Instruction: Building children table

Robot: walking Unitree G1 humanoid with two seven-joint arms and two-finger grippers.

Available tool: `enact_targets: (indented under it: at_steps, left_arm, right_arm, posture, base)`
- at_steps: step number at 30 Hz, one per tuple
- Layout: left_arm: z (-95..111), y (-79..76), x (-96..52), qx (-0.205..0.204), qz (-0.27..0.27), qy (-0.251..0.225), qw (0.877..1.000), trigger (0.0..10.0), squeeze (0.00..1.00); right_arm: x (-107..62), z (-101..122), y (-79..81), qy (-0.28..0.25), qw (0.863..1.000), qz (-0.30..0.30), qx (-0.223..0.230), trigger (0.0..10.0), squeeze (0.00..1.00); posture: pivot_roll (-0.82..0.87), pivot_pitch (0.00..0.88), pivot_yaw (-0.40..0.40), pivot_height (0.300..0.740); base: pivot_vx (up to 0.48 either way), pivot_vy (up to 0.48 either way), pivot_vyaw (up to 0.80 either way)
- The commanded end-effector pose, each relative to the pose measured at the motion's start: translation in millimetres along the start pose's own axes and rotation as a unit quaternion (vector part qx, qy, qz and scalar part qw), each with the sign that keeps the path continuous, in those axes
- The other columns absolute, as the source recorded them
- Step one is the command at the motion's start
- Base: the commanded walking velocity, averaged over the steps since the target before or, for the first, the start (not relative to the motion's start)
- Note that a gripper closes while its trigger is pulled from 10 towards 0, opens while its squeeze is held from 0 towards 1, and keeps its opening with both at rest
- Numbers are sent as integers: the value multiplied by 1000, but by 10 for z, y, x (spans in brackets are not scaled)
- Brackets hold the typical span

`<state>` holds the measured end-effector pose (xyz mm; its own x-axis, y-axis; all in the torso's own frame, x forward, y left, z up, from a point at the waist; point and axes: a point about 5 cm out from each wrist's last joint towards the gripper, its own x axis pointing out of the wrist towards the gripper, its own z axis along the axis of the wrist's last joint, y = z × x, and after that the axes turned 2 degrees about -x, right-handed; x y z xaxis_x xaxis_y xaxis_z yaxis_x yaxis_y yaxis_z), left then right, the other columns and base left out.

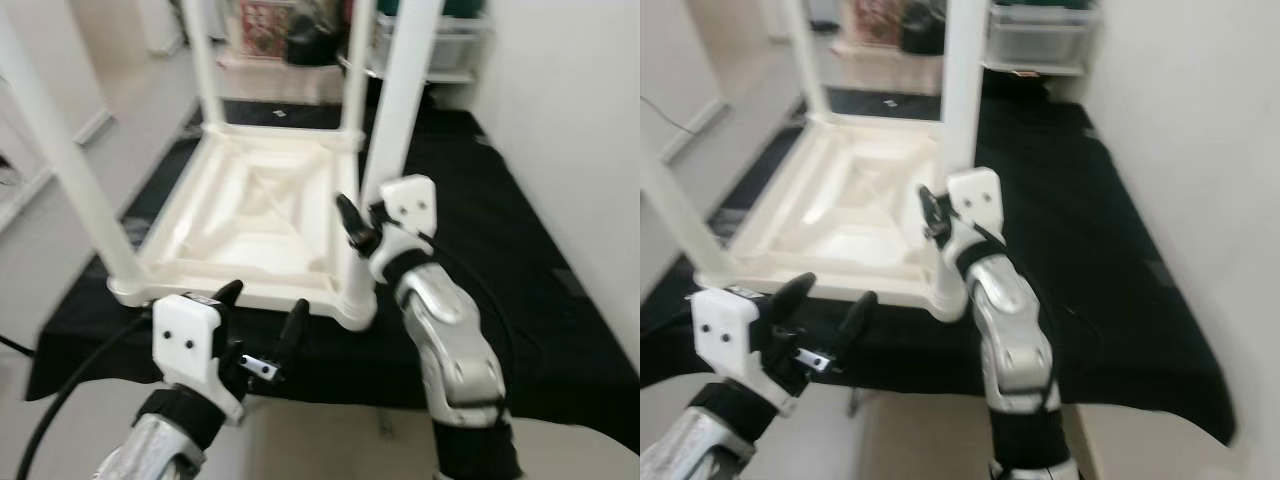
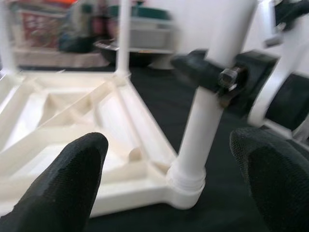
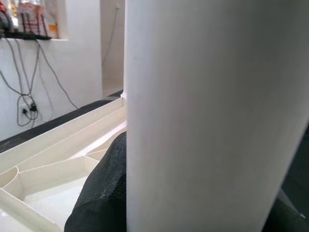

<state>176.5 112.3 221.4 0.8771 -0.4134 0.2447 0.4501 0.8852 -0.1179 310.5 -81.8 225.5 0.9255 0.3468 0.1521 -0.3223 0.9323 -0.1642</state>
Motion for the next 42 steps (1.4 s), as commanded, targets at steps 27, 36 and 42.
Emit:
enact_targets:
  at_steps: [27,36,42]
  left_arm:
    - [-9,7,-16,1,2,14,1000,10000,0]
    - [19,6,-93,10,15,21,1000,10000,0]
    - [13,17,-144,14,19,30,999,10000,0]
  right_arm:
    - [204,335,-270,-63,901,427,-48,10000,0]
    - [409,503,-547,-86,886,455,18,9294,0]
    - [384,482,-659,-75,854,514,29,0,0]
  posture:
    - [163,165,-69,740]
    - [225,197,-75,740]
    - [230,205,-74,740]
  base:
    - [0,0,0]
    - [0,0,0]
    - [0,0,0]
